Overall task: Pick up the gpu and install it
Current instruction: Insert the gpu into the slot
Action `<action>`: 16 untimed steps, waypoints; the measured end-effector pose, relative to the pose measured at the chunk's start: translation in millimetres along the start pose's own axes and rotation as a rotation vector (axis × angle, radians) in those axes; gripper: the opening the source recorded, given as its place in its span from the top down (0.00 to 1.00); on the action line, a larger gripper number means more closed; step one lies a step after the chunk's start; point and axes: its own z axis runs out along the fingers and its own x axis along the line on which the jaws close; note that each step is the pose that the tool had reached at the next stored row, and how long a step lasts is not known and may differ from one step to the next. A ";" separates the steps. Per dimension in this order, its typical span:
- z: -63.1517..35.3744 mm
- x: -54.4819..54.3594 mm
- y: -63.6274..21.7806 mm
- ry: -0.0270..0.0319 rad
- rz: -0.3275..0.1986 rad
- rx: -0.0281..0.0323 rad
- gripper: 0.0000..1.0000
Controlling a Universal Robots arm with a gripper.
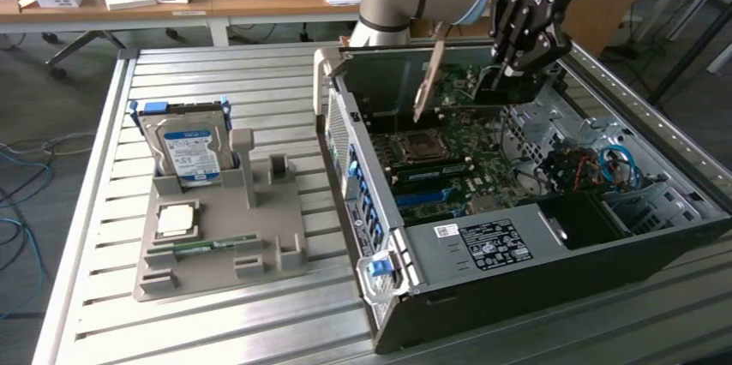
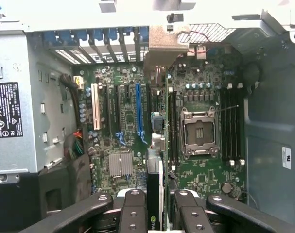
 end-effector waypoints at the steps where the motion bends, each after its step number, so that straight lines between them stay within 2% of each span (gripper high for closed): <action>1: 0.5 0.0 0.3 0.0000 0.000 0.0000 0.74; 16: 5.8 0.3 2.0 -0.0003 0.000 0.0002 0.74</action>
